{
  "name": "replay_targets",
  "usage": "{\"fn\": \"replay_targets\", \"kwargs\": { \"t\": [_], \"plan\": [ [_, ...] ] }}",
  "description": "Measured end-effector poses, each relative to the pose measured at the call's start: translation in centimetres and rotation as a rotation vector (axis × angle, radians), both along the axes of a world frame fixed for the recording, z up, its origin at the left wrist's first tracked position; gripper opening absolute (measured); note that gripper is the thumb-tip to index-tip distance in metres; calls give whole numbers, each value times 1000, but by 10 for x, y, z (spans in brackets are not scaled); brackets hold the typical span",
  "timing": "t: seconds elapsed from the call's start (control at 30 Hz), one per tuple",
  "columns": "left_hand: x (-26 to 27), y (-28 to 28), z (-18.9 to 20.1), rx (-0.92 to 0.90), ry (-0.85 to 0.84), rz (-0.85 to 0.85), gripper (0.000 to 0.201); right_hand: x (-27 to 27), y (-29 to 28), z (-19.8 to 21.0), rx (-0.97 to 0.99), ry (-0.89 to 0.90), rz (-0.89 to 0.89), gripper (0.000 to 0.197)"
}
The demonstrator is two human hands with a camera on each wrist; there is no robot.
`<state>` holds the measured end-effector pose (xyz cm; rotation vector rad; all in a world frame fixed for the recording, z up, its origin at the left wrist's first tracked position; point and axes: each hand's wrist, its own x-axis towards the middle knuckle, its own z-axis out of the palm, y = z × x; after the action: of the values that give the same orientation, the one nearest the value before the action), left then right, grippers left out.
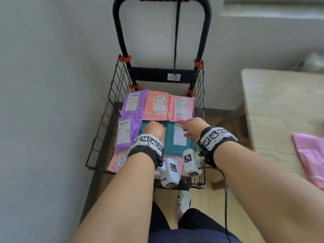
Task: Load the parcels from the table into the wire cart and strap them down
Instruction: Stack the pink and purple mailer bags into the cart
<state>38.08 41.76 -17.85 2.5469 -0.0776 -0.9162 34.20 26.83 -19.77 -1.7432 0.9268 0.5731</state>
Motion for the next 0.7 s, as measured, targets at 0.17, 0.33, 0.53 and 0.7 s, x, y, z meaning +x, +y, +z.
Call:
{"fn": "replay_targets", "kwargs": {
  "t": [0.17,0.33,0.53,0.7],
  "plan": [
    [-18,-56,24,-144,39,68,33,-40,-60,28,-52,-132,-139,38],
    [-27,-107,30,-267,57,-20,33,-76,-100,38,-118,-126,-321,23],
    [-62,-169,16,-311,100,-240,35,-141,-137,36,-184,-105,-558,16],
    [-115,-224,16,-275,133,-380,33,-204,-184,32,-306,-71,-621,12]
  ]
}}
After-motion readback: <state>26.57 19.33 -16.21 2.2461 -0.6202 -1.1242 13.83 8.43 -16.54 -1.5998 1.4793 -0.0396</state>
